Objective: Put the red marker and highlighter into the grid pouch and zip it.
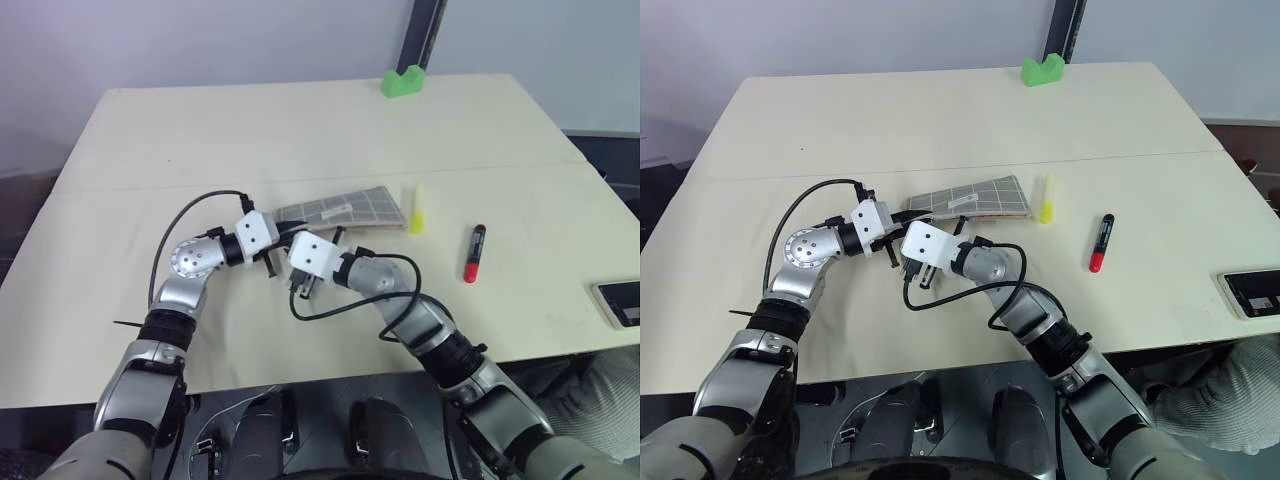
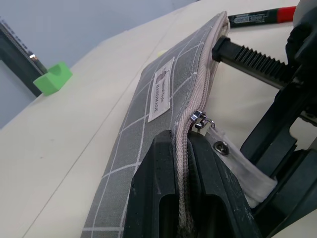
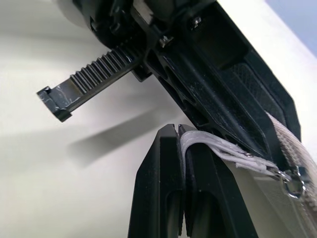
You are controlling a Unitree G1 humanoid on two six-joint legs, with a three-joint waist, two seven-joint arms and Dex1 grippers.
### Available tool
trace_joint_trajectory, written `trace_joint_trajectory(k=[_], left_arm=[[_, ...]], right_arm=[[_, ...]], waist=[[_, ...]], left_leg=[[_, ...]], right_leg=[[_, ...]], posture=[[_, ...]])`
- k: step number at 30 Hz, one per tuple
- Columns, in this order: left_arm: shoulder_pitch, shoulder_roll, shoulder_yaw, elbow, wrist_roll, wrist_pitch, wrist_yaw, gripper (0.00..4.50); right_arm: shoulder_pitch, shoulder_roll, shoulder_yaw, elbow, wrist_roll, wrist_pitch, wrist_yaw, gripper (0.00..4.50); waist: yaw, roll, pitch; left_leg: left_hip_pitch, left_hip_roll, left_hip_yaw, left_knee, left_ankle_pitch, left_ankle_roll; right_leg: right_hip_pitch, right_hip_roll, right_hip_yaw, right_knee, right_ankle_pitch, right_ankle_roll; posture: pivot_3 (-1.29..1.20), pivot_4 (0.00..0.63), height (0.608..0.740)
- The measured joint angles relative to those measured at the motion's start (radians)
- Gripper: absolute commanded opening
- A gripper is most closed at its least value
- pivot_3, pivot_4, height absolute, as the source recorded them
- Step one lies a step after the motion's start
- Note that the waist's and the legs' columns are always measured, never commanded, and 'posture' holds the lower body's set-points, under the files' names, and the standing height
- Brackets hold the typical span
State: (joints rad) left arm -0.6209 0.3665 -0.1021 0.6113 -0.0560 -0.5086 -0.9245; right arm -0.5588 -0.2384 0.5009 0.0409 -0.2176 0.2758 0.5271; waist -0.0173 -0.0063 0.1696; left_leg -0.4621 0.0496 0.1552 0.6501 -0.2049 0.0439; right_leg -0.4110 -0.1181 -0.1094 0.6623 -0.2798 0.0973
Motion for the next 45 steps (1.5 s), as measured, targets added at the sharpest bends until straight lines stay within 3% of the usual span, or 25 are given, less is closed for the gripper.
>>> trace_joint_trajectory(k=[5, 8, 11, 14, 18, 21, 31, 37, 43, 45], left_arm=[[0.0, 0.008, 0.006, -0.001, -0.001, -0.018, 0.021, 0.0], [-0.008, 0.039, 0.02, 0.031, -0.001, -0.034, 0.028, 0.0], [-0.018, 0.067, 0.047, 0.076, 0.0, -0.053, 0.057, 0.0], [-0.039, 0.075, 0.057, 0.116, 0.005, -0.074, 0.089, 0.0], [-0.051, 0.071, 0.056, 0.155, 0.019, -0.098, 0.121, 0.0], [-0.058, 0.05, 0.052, 0.191, 0.027, -0.113, 0.129, 0.0], [-0.11, 0.031, 0.037, 0.255, 0.046, -0.148, 0.122, 0.0], [-0.112, 0.034, 0.038, 0.255, 0.045, -0.15, 0.119, 0.0], [-0.1, 0.033, 0.037, 0.249, 0.044, -0.15, 0.109, 0.0], [-0.098, 0.032, 0.037, 0.249, 0.044, -0.15, 0.104, 0.0]], right_arm=[[0.101, -0.082, -0.08, -0.133, -0.004, -0.029, -0.006, 3.37], [0.232, -0.148, -0.139, -0.258, 0.002, -0.028, -0.008, 3.37], [0.393, -0.138, -0.263, -0.396, 0.082, 0.027, -0.02, 3.37], [0.458, -0.059, -0.419, -0.504, 0.156, 0.1, -0.1, 3.37], [0.476, 0.046, -0.53, -0.597, 0.175, 0.177, -0.252, 3.37], [0.454, 0.049, -0.528, -0.517, 0.135, 0.207, -0.319, 3.37], [0.157, 0.015, -0.627, -0.096, 0.181, 0.262, -0.37, 3.37], [0.137, 0.043, -0.685, -0.017, 0.285, 0.326, -0.357, 3.37], [0.13, 0.036, -0.635, 0.033, 0.295, 0.325, -0.336, 3.37], [0.127, 0.023, -0.623, 0.041, 0.282, 0.313, -0.337, 2.83]], waist=[[0.004, 0.0, 0.0], [0.003, 0.0, 0.0], [0.005, 0.0, 0.0], [0.004, -0.001, 0.0], [0.004, -0.001, 0.0], [0.004, -0.001, 0.0], [0.001, 0.0, 0.0], [-0.001, 0.0, 0.0], [-0.002, 0.0, 0.0], [-0.002, 0.0, 0.0]], left_leg=[[0.0, 0.0, 0.0, 0.0, 0.0, 0.0], [0.0, 0.0, 0.0, -0.001, 0.0, 0.0], [0.0, 0.0, -0.001, -0.002, 0.0, 0.0], [0.0, 0.0, -0.001, -0.001, 0.0, 0.0], [0.0, 0.0, -0.002, -0.001, -0.001, -0.002], [0.0, 0.0, -0.001, -0.001, -0.001, -0.001], [0.0, 0.0, 0.0, -0.003, 0.0, 0.0], [0.0, 0.0, 0.001, -0.002, 0.0, 0.0], [0.0, 0.0, 0.001, -0.002, 0.0, 0.0], [0.0, 0.0, 0.001, -0.002, 0.0, 0.0]], right_leg=[[0.0, 0.0, 0.0, -0.001, 0.0, 0.0], [0.0, -0.001, 0.0, -0.001, 0.0, 0.0], [0.0, 0.0, 0.0, -0.002, 0.0, 0.0], [0.0, 0.0, 0.0, -0.002, 0.0, 0.0], [0.0, 0.0, 0.0, -0.002, 0.0, 0.0], [0.001, 0.0, 0.0, -0.004, 0.0, 0.0], [0.0, 0.001, 0.0, -0.003, 0.0, 0.0], [0.001, 0.0, 0.0, -0.003, 0.0, 0.0], [0.0, 0.0, 0.0, -0.003, 0.0, 0.0], [0.001, 0.0, 0.0, -0.003, 0.0, 0.0]], posture=[[0.0, 0.15, 0.74], [0.0, 0.15, 0.74], [0.0, 0.15, 0.74], [0.0, 0.15, 0.74], [0.0, 0.15, 0.74], [0.0, 0.15, 0.74], [0.0, 0.15, 0.74], [0.0, 0.15, 0.74], [0.0, 0.15, 0.74], [0.0, 0.15, 0.74]])
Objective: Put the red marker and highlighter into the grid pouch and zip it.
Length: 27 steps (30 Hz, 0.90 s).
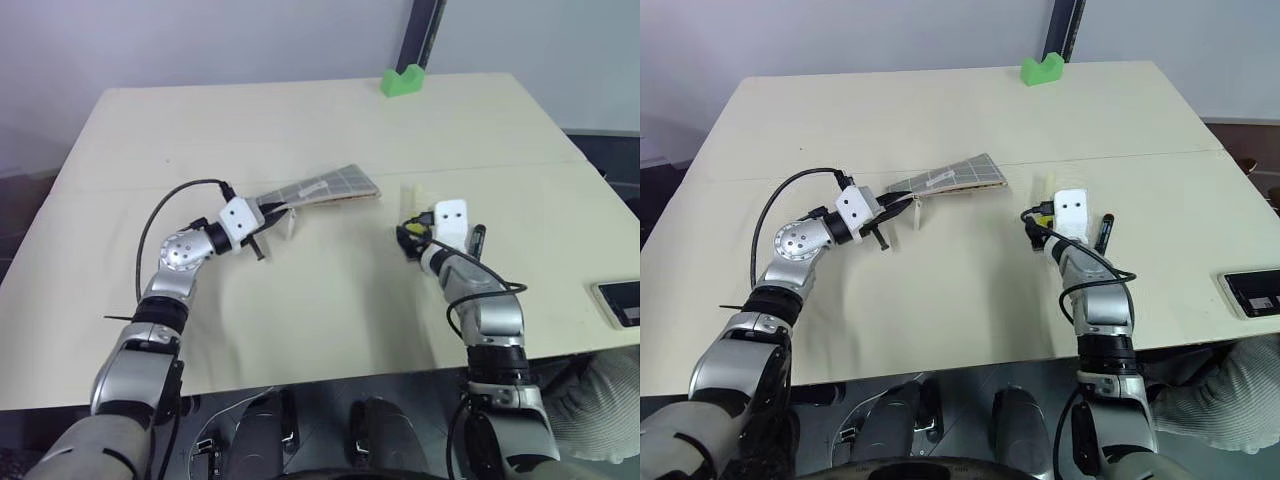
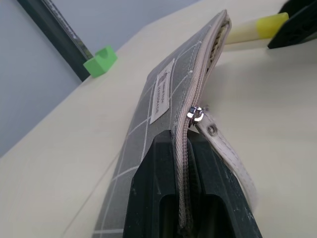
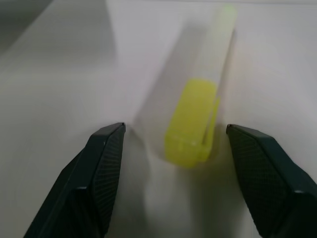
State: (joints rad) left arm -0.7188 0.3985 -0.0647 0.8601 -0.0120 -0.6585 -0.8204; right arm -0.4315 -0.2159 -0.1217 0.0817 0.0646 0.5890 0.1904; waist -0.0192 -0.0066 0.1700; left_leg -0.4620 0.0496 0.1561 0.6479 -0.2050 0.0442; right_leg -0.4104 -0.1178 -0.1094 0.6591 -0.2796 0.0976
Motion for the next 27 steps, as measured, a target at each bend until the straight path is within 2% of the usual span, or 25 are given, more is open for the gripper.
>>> trace_joint_trajectory(k=[1, 5, 6, 11, 14, 19, 23, 27], left_arm=[[0.0, 0.0, 0.0, -0.002, 0.0, 0.0, -0.001, 0.0], [0.0, -0.003, 0.0, -0.005, 0.0, 0.0, -0.003, 0.0], [0.0, -0.003, 0.0, -0.005, 0.0, 0.0, -0.004, 0.0], [0.0, -0.008, 0.0, -0.006, 0.0, 0.0, -0.004, 0.0], [0.0, -0.011, 0.0, -0.007, 0.0, 0.0, -0.004, 0.0], [-0.002, -0.016, 0.0, -0.006, 0.001, 0.0, -0.004, 0.0], [-0.003, -0.021, -0.001, -0.003, 0.001, -0.001, -0.005, 0.0], [-0.004, -0.034, -0.01, -0.003, 0.004, -0.011, -0.012, 0.0]], right_arm=[[-0.003, 0.009, -0.004, 0.007, 0.006, -0.005, -0.007, 2.57], [-0.015, 0.021, -0.017, 0.033, 0.02, -0.025, -0.036, 0.7], [-0.014, 0.021, -0.023, 0.034, 0.023, -0.028, -0.041, 0.47], [0.03, -0.011, -0.051, -0.015, 0.061, -0.076, -0.009, 0.47], [0.098, -0.088, -0.063, -0.102, 0.099, -0.145, 0.093, 0.47], [0.258, -0.225, -0.048, -0.3, 0.198, -0.226, 0.347, 0.47], [0.339, -0.322, 0.041, -0.341, 0.143, -0.287, 0.444, 0.47], [0.311, -0.312, 0.09, -0.306, 0.09, -0.333, 0.424, 0.47]], waist=[[0.0, 0.0, 0.0], [0.003, 0.0, 0.0], [0.004, 0.0, 0.0], [0.005, 0.0, 0.0], [0.005, 0.0, 0.0], [0.004, 0.0, 0.0], [0.003, 0.0, 0.0], [0.005, 0.0, 0.0]], left_leg=[[0.0, 0.0, 0.0, 0.0, 0.0, 0.0], [0.0, 0.0, 0.0, 0.0, 0.0, 0.0], [0.0, 0.0, 0.0, 0.001, 0.0, 0.0], [0.0, 0.0, 0.0, 0.0, 0.0, 0.0], [0.0, 0.0, 0.0, 0.0, 0.0, 0.001], [0.0, 0.0, -0.001, 0.0, -0.001, 0.001], [0.0, 0.0, -0.001, 0.001, -0.001, 0.001], [0.0, 0.0, -0.001, 0.002, -0.001, 0.001]], right_leg=[[0.0, 0.0, 0.0, 0.0, 0.0, 0.0], [0.0, 0.0, 0.0, 0.0, 0.0, 0.0], [0.0, 0.0, 0.0, 0.0, 0.0, 0.0], [0.0, 0.0, 0.0, 0.0, 0.0, 0.0], [0.0, 0.0, 0.0, -0.001, 0.0, 0.0], [0.001, 0.0, 0.0, -0.001, 0.0, 0.0], [0.001, 0.0, 0.0, -0.001, 0.0, 0.0], [0.001, -0.001, 0.0, -0.001, 0.0, 0.0]], posture=[[0.0, 0.15, 0.74], [0.0, 0.15, 0.74], [0.0, 0.15, 0.74], [0.0, 0.15, 0.74], [0.0, 0.15, 0.74], [0.0, 0.15, 0.74], [0.0, 0.15, 0.74], [0.0, 0.15, 0.74]])
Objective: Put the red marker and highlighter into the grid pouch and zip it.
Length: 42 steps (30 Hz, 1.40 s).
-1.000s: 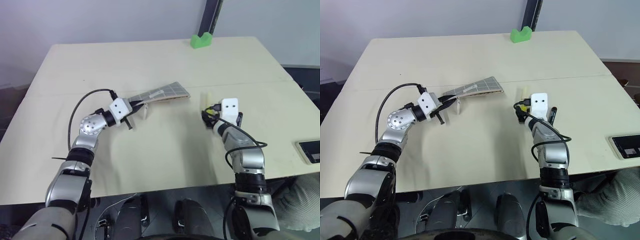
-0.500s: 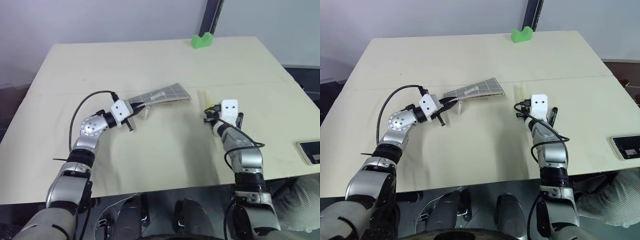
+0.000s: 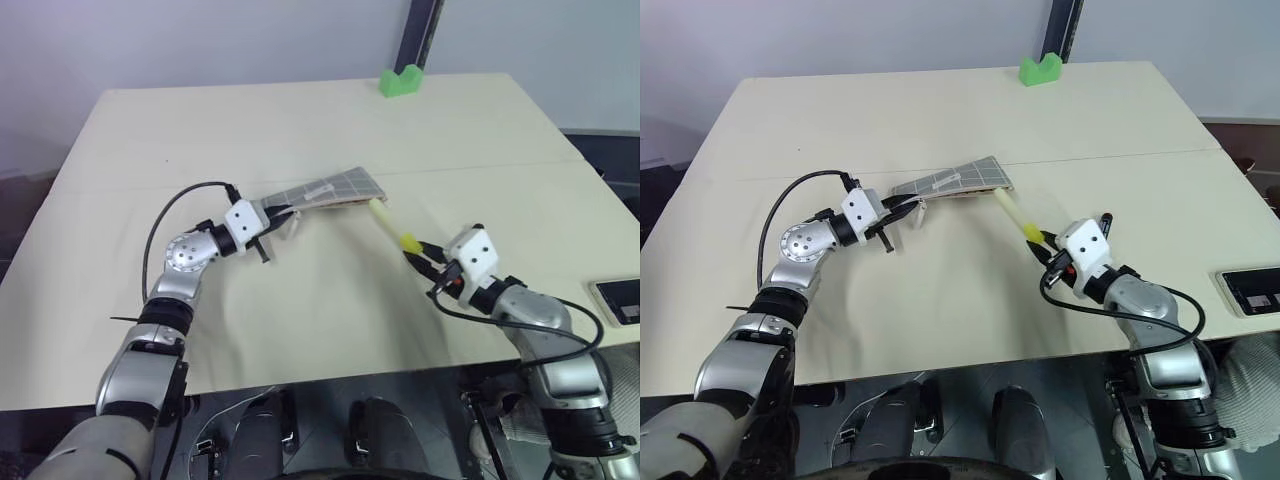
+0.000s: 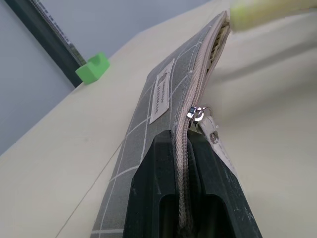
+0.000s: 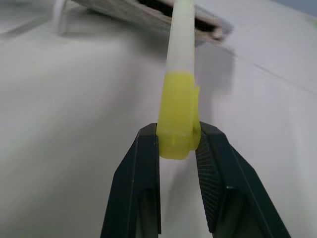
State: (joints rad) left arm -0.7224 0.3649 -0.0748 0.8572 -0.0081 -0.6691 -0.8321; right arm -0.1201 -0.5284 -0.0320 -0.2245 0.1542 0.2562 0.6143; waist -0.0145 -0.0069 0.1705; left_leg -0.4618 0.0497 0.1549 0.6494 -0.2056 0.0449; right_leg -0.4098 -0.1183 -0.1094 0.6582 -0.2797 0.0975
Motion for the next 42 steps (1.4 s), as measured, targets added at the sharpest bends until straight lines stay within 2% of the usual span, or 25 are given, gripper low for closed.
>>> trace_joint_trajectory(k=[12, 22, 27, 32, 42], left_arm=[[0.0, 0.004, -0.041, -0.026, 0.02, -0.06, -0.037, 0.0], [-0.025, 0.009, -0.049, -0.011, 0.038, -0.018, 0.008, 0.0], [-0.026, 0.009, -0.049, -0.007, 0.036, -0.015, 0.007, 0.0], [-0.026, 0.006, -0.049, -0.007, 0.024, -0.014, 0.002, 0.0], [-0.026, 0.01, -0.053, -0.007, 0.023, -0.021, -0.016, 0.0]], right_arm=[[-0.038, -0.001, 0.027, 0.049, -0.051, -0.034, -0.016, 0.47], [-0.018, -0.046, 0.034, -0.09, 0.02, 0.039, 0.083, 0.47], [-0.011, -0.051, 0.016, -0.129, 0.044, 0.068, 0.084, 0.47], [-0.013, -0.088, 0.027, -0.078, -0.034, 0.058, 0.06, 0.47], [-0.03, -0.101, 0.043, -0.044, -0.085, 0.028, 0.059, 0.47]], waist=[[0.002, 0.0, 0.0], [0.005, 0.0, 0.0], [0.003, 0.0, 0.0], [0.005, 0.0, 0.0], [0.003, 0.0, 0.0]], left_leg=[[0.0, 0.0, 0.0, 0.0, 0.0, 0.0], [0.0, 0.0, 0.0, 0.001, -0.001, 0.001], [0.0, 0.0, 0.0, 0.001, -0.001, 0.001], [0.0, 0.0, 0.0, 0.001, -0.001, 0.001], [0.0, 0.0, 0.0, 0.001, 0.0, 0.001]], right_leg=[[0.001, 0.0, 0.0, 0.0, 0.0, 0.0], [0.001, 0.0, 0.0, -0.001, 0.0, 0.0], [0.001, 0.0, 0.0, 0.0, 0.0, 0.0], [0.001, 0.0, 0.0, -0.001, 0.0, 0.0], [0.001, 0.0, 0.0, 0.0, 0.0, 0.0]], posture=[[0.0, 0.15, 0.74], [0.0, 0.15, 0.74], [0.0, 0.15, 0.74], [0.0, 0.15, 0.74], [0.0, 0.15, 0.74]])
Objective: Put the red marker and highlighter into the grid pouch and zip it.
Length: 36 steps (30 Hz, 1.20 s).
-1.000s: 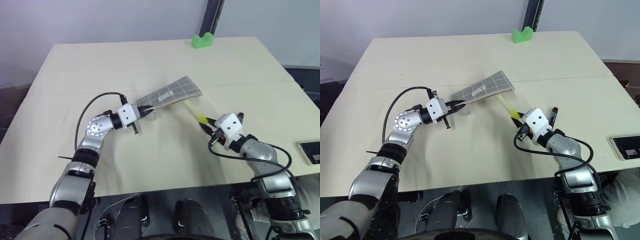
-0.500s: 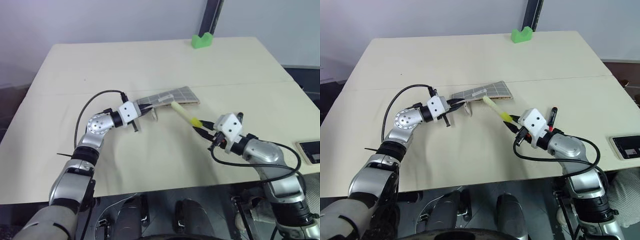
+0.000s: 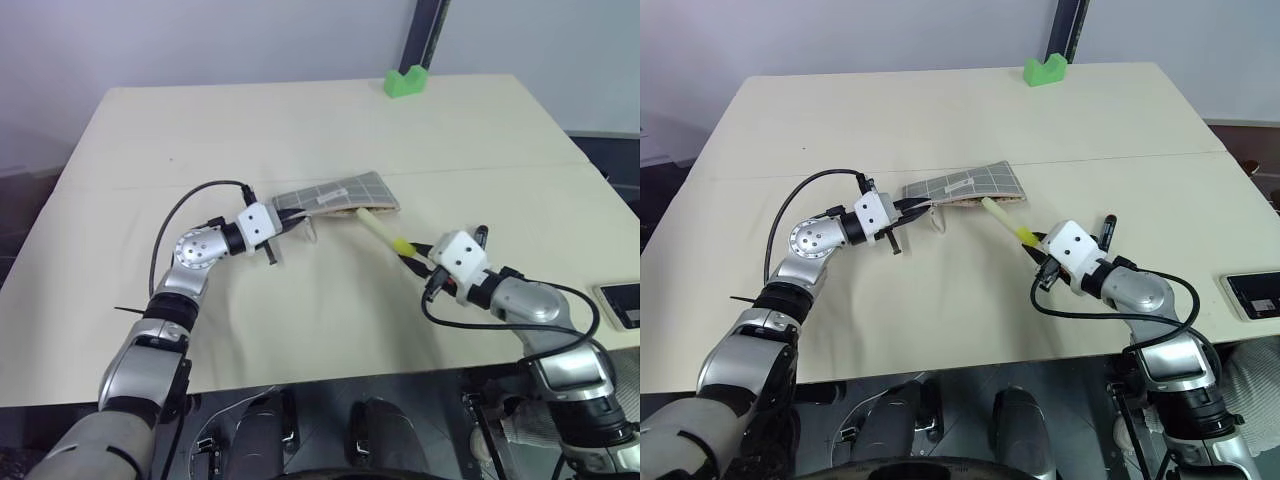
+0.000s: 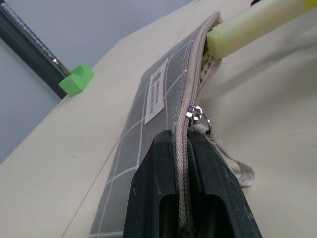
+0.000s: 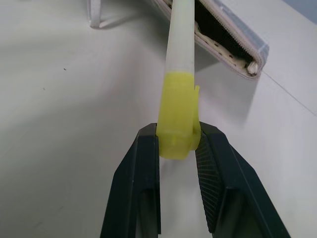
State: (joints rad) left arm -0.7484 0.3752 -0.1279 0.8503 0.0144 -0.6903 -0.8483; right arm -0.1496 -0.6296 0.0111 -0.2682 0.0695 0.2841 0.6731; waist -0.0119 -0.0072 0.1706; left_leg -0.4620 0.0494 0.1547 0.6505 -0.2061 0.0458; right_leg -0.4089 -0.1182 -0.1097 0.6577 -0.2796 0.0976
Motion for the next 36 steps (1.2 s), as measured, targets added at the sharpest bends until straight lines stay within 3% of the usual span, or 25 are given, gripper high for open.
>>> trace_joint_trajectory(k=[13, 22, 29, 36], left_arm=[[-0.01, 0.025, -0.055, 0.0, 0.061, -0.106, -0.04, 0.0], [-0.008, 0.017, -0.057, -0.044, 0.008, -0.089, -0.144, 0.0], [0.002, 0.016, -0.053, -0.067, -0.038, -0.073, -0.194, 0.0], [0.002, 0.017, -0.052, -0.081, -0.048, -0.057, -0.195, 0.0]], right_arm=[[-0.211, -0.007, 0.17, 0.042, -0.136, 0.029, 0.013, 0.47], [-0.26, -0.072, 0.291, 0.103, -0.33, -0.151, 0.044, 0.47], [-0.269, -0.034, 0.301, 0.146, -0.391, -0.25, 0.01, 0.47], [-0.219, -0.048, 0.241, 0.148, -0.329, -0.305, 0.026, 3.95]], waist=[[0.001, 0.0, 0.0], [-0.003, 0.0, 0.0], [-0.001, 0.0, 0.0], [0.0, 0.0, 0.0]], left_leg=[[0.0, 0.0, 0.0, 0.001, 0.0, 0.0], [0.0, 0.0, 0.001, 0.001, 0.0, 0.0], [0.0, 0.0, 0.001, 0.001, 0.001, -0.002], [0.0, 0.0, 0.001, 0.002, 0.001, -0.002]], right_leg=[[0.0, 0.0, 0.0, 0.0, 0.0, 0.0], [0.0, 0.0, 0.0, 0.001, 0.0, 0.0], [0.0, 0.0, 0.0, 0.001, 0.0, 0.0], [0.001, 0.0, 0.0, 0.001, 0.0, 0.0]], posture=[[0.0, 0.15, 0.74], [0.0, 0.15, 0.74], [0.0, 0.15, 0.74], [0.0, 0.15, 0.74]])
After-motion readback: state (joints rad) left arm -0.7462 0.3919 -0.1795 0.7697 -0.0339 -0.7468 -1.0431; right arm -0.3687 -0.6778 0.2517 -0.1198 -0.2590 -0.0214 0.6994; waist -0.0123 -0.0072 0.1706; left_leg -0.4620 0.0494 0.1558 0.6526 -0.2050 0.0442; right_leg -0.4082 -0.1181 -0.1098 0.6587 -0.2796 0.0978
